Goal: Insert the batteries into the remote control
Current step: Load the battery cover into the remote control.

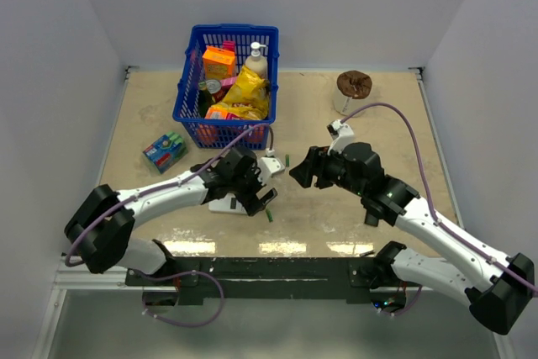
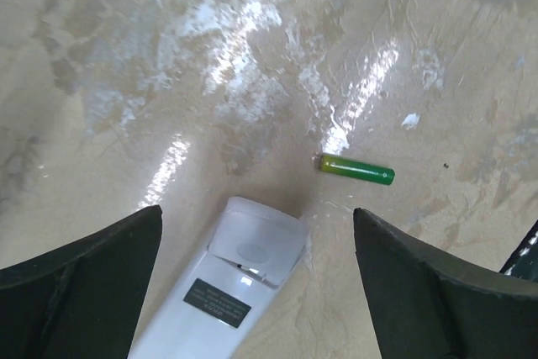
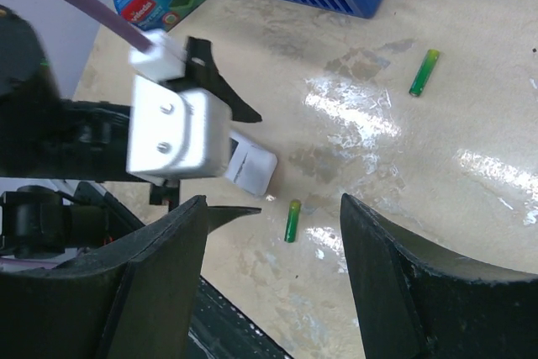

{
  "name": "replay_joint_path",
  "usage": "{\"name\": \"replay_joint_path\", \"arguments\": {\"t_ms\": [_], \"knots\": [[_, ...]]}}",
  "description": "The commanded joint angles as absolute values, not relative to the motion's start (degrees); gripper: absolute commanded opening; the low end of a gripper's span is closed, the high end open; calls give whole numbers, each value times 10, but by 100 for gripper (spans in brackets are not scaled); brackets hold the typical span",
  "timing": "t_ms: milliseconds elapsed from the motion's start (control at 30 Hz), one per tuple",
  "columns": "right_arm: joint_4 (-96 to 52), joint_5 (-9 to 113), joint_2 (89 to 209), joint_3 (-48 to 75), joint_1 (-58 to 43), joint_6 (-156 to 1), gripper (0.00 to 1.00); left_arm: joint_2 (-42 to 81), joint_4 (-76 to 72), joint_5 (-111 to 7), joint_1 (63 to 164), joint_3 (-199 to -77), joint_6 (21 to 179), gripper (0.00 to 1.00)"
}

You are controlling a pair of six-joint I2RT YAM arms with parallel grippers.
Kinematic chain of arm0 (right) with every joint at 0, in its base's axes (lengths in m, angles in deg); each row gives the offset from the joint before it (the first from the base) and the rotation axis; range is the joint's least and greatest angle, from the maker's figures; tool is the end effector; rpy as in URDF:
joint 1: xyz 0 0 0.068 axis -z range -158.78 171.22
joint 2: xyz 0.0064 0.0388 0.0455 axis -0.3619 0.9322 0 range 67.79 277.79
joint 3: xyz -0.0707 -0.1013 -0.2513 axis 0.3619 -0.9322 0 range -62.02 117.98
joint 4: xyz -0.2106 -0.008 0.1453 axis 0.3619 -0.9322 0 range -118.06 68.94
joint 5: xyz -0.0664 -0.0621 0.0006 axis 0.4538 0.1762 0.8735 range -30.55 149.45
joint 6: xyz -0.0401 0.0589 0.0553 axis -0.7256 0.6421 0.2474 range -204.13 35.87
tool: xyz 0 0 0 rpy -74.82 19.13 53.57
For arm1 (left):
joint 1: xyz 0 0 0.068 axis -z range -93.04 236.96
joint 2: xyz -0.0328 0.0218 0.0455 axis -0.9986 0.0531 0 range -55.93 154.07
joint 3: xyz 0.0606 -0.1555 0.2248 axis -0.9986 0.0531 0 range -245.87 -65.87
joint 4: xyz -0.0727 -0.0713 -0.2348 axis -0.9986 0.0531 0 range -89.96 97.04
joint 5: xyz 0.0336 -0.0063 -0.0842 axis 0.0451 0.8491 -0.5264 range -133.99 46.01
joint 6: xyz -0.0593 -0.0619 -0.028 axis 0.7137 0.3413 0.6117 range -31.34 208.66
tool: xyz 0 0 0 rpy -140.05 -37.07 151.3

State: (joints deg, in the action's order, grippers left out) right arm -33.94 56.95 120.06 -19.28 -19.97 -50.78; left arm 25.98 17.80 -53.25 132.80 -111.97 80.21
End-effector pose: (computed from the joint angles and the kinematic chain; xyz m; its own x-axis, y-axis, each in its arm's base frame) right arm 0.1803 0.1623 0.2889 -0.6181 0.1890 -0.7631 -0.4172 0.7439 0.5221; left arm 0.2010 -0.2256 0.1674 -0.4407 0.6618 -0.6064 0.8485 0.5276 -0.0409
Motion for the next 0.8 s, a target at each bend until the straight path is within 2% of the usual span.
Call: {"name": "replay_joint_path", "arguments": {"t_ms": [0, 267, 400, 533, 767], "knots": [[-338, 564, 1223, -165, -198, -520, 67, 200, 138, -472, 1329, -1143, 873, 100], [-321, 542, 1283, -163, -204, -498, 65, 65, 167, -378, 1283, -1092, 1092, 100], [-305, 542, 1330, -161, -222, -456, 65, -2, 194, -386, 1204, -1034, 1148, 100], [-292, 550, 1382, -155, -249, -427, 64, -28, 211, -379, 1160, -995, 1174, 94], [-277, 580, 1457, -131, -287, -405, 61, -14, 198, -419, 1094, -935, 1208, 94]]}}
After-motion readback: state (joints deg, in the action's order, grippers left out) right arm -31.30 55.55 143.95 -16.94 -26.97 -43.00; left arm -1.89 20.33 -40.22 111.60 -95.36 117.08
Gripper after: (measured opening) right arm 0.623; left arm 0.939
